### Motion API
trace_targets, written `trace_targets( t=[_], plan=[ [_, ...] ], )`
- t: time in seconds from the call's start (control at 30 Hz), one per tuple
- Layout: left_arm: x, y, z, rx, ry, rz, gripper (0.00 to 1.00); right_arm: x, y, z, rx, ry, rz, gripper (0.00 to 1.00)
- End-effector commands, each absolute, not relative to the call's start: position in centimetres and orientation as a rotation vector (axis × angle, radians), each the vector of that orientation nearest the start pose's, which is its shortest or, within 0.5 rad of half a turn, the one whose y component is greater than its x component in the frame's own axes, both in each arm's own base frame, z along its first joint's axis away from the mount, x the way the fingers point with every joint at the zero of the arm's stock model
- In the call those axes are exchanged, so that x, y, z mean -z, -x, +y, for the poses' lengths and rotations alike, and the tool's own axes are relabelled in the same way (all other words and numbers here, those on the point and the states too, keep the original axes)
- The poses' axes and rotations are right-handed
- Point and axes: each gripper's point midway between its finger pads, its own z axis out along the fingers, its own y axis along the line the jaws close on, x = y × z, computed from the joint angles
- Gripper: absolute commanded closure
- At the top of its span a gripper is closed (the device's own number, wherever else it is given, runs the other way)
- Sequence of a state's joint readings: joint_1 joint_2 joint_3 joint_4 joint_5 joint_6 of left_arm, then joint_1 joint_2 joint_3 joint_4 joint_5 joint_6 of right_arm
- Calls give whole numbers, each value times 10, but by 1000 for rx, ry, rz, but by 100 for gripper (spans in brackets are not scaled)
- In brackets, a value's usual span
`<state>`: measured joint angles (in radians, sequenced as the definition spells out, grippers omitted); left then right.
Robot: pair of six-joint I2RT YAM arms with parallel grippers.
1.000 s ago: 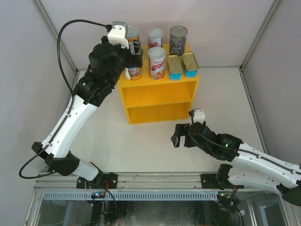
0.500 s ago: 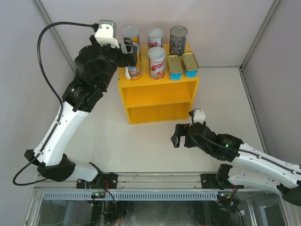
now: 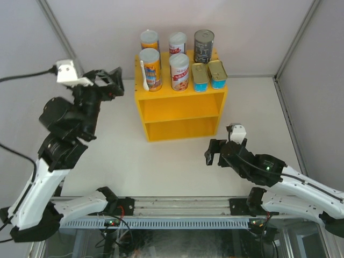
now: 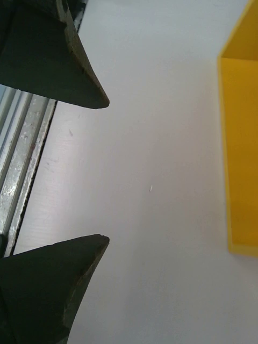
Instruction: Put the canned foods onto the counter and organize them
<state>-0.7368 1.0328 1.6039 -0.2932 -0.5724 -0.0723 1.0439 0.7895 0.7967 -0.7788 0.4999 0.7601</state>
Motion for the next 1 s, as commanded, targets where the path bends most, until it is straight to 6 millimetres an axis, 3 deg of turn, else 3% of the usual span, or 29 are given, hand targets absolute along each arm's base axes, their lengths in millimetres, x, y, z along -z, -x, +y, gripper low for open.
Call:
trace_targets(
  t=[0.0,0.3,0.4,0.5,0.7,0.97],
  plan=[
    [-524,-259,-75,251,274,1309,13,-208,-180,124,-245,-131,2127,0],
    [-410,-245,-60,261,395,1473,13,-230,-177,36,128,-427,2029,0],
    [-374,-240,-62,282,417,1536,14,-228,-170,18,222,-475,2017,0],
    [-349,-235,-59,295,441,1568,15,-226,-164,7,266,-506,2016,0],
    [-321,-230,-55,269,448,1614,15,-230,-164,4,250,-522,2000,0],
    [-301,-223,-46,246,449,1627,14,-243,-170,4,251,-512,1949,0]
  ],
)
